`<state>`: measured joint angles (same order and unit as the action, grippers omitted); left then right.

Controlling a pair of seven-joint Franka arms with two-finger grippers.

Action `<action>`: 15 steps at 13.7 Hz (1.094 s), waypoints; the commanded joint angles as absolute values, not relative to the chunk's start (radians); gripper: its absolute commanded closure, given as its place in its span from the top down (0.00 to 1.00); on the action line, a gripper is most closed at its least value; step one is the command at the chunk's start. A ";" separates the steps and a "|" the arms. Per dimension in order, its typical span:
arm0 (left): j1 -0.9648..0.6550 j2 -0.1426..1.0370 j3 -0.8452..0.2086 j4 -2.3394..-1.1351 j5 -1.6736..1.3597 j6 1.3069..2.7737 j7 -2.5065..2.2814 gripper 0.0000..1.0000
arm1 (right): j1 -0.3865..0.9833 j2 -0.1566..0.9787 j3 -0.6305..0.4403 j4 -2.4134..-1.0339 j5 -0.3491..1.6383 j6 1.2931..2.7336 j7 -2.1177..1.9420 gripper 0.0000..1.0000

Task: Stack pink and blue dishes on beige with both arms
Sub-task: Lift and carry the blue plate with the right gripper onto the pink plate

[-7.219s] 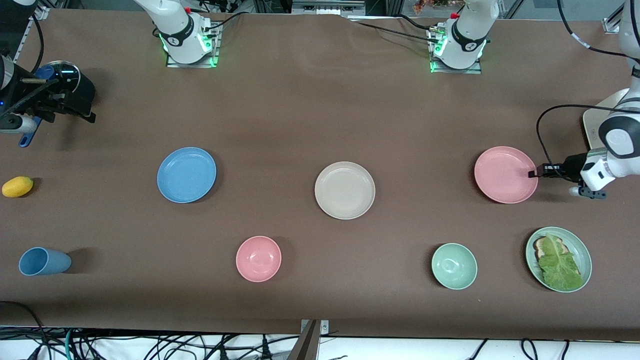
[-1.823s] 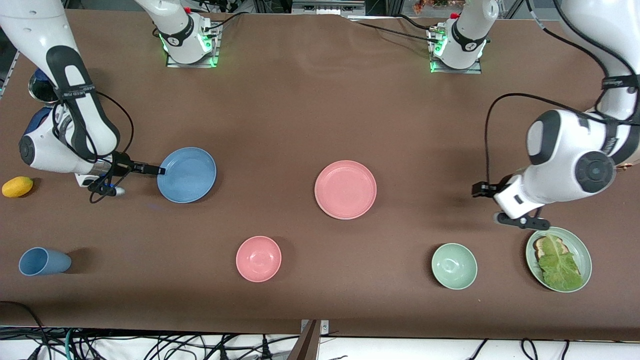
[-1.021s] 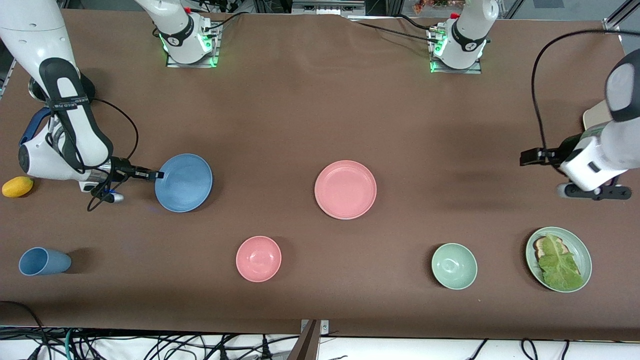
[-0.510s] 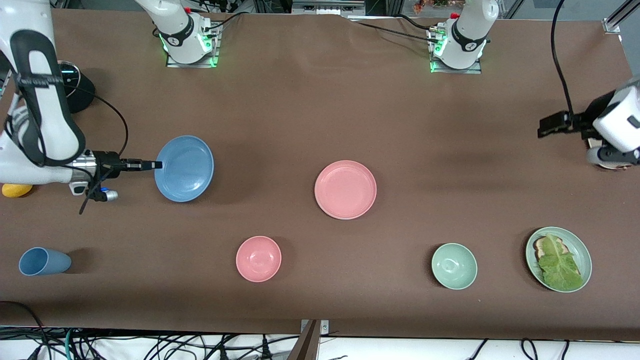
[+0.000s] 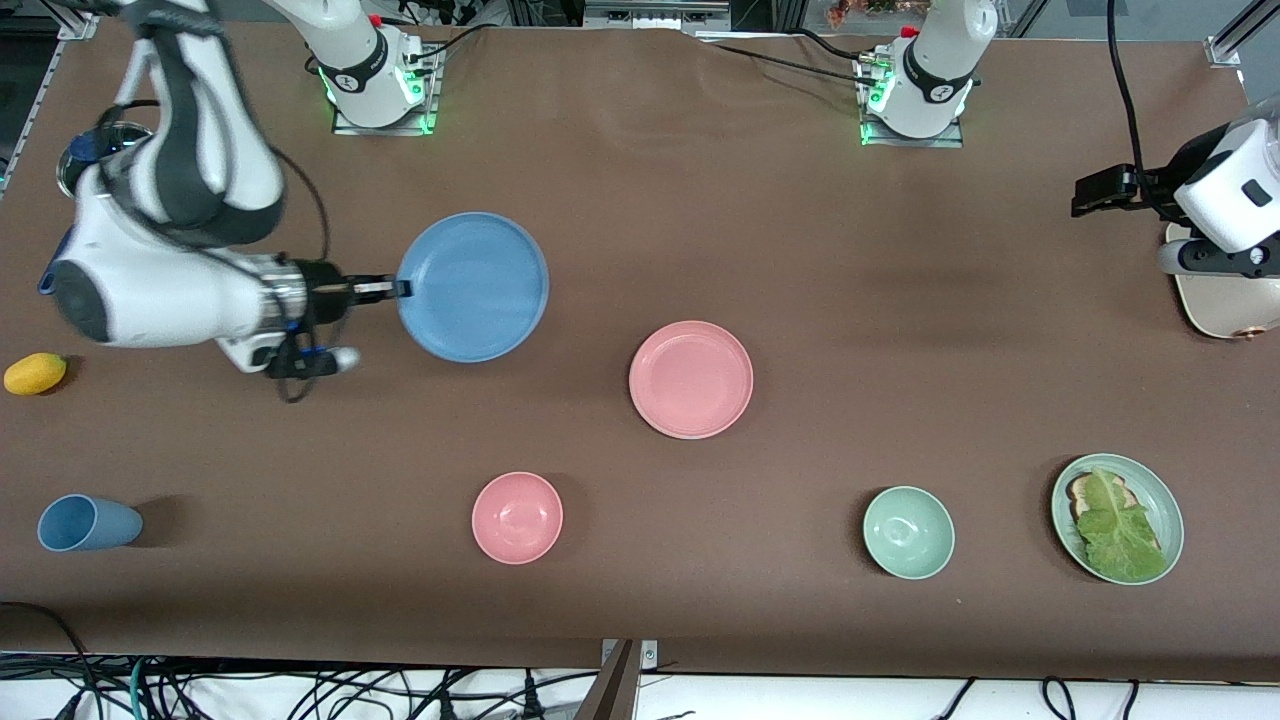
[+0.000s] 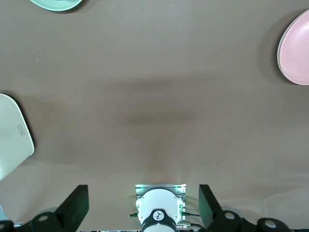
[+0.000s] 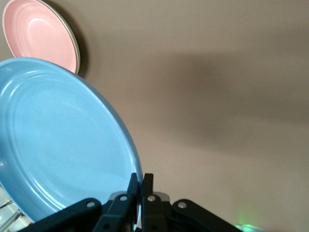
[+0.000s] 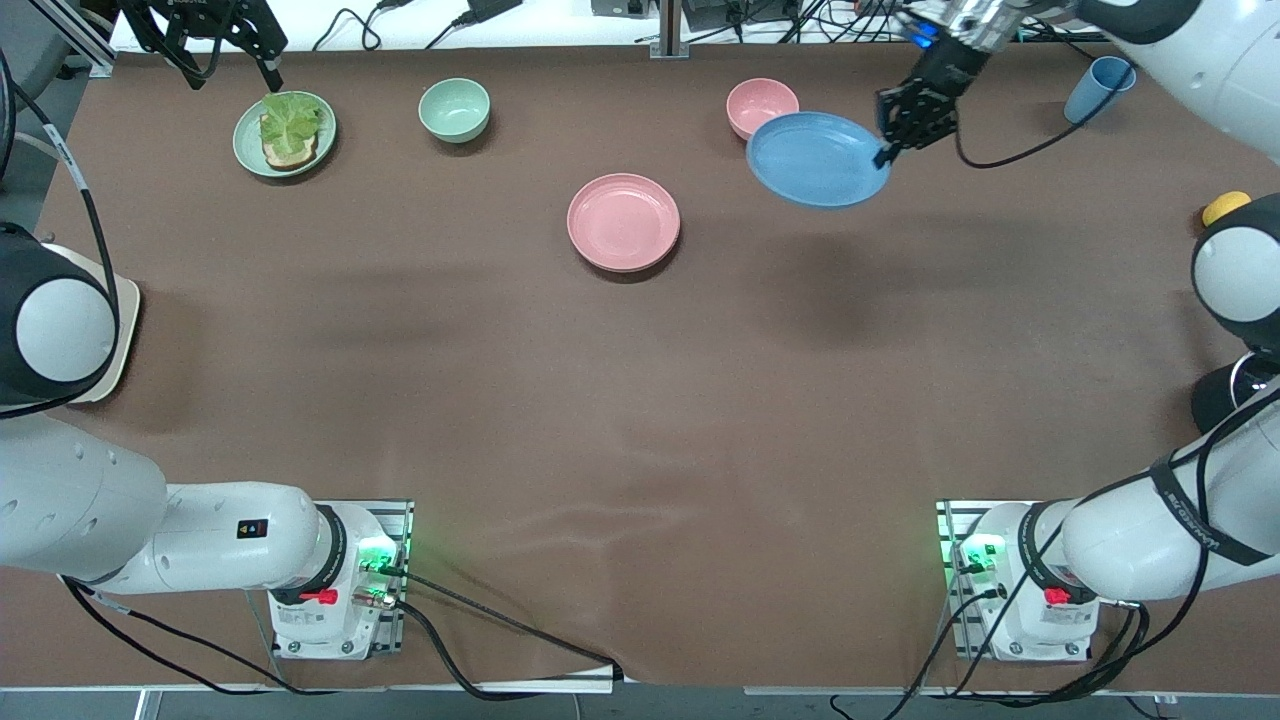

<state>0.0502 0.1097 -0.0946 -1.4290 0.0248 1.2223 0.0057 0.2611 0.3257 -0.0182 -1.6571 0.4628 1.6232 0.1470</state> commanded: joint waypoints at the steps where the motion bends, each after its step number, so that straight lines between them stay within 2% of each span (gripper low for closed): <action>1: 0.041 0.068 -0.075 -1.485 0.002 1.218 0.008 1.00 | 0.346 0.356 -0.026 -1.620 0.449 1.678 0.291 0.00; 6: 0.041 0.043 -0.005 -1.563 -0.054 1.223 0.008 1.00 | 0.451 0.423 -0.026 -1.620 0.462 1.851 0.405 0.00; 11: 0.078 0.057 -0.008 -1.568 -0.074 1.216 0.011 1.00 | 0.485 0.451 -0.026 -1.620 0.463 1.917 0.442 0.00; 15: 0.075 0.058 -0.014 -1.565 -0.072 1.218 0.011 1.00 | 0.561 0.518 -0.022 -1.611 0.466 2.101 0.524 0.00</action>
